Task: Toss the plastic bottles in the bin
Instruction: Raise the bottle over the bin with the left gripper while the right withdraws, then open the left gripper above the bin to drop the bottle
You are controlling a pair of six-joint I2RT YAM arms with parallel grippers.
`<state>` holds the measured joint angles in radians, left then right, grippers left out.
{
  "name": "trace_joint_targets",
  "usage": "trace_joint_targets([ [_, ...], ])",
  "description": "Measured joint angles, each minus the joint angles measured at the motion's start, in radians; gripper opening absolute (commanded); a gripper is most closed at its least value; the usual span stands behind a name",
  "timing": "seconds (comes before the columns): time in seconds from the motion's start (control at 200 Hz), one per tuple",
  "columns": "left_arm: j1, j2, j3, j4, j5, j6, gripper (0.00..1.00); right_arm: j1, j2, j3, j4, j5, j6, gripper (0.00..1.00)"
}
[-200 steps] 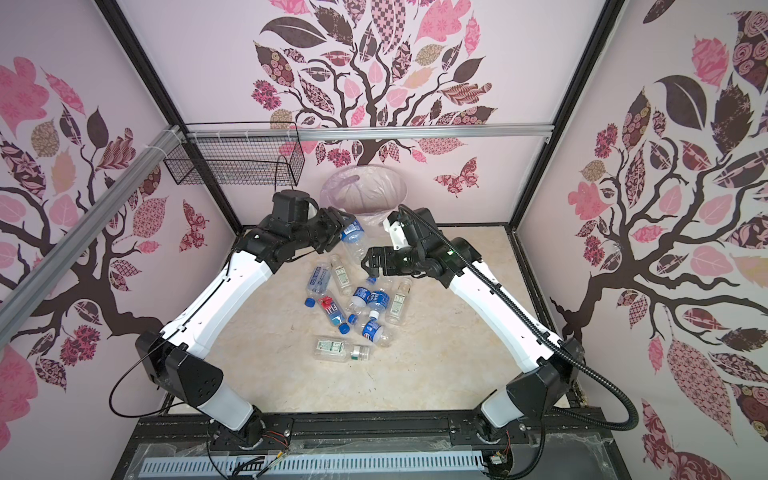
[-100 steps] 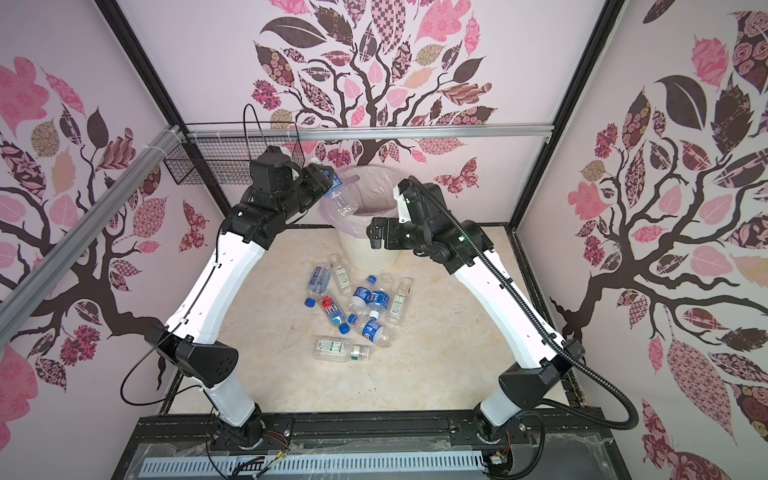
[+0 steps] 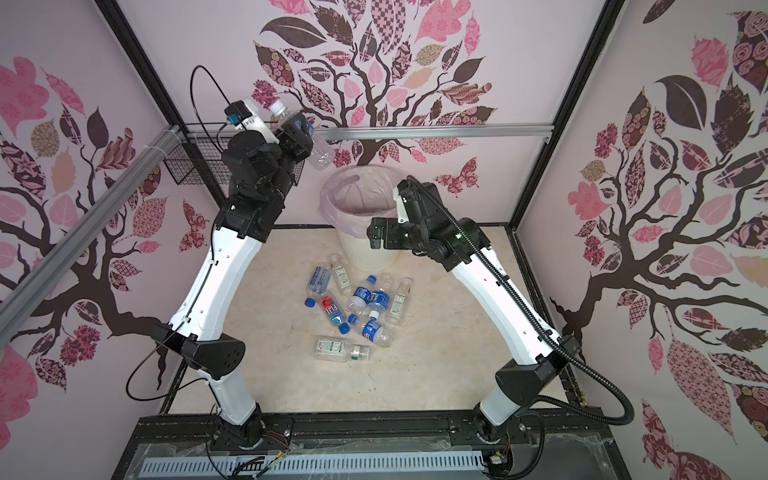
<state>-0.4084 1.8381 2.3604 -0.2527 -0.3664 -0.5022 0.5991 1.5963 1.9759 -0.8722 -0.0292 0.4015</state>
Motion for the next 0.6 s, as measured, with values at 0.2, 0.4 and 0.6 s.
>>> trace_joint_targets([
  [0.2, 0.000, 0.056, 0.041, 0.064, -0.006, 0.016, 0.39, 0.000, 0.000, 0.000, -0.011, 0.000, -0.001, 1.00],
  [0.4, -0.001, 0.256, 0.092, 0.021, 0.061, -0.108, 0.77, 0.000, 0.000, 0.000, -0.021, 0.000, -0.005, 1.00],
  [0.6, -0.032, 0.426, 0.156, -0.112, 0.117, -0.133, 0.97, 0.000, 0.000, -0.001, -0.024, 0.003, -0.018, 1.00],
])
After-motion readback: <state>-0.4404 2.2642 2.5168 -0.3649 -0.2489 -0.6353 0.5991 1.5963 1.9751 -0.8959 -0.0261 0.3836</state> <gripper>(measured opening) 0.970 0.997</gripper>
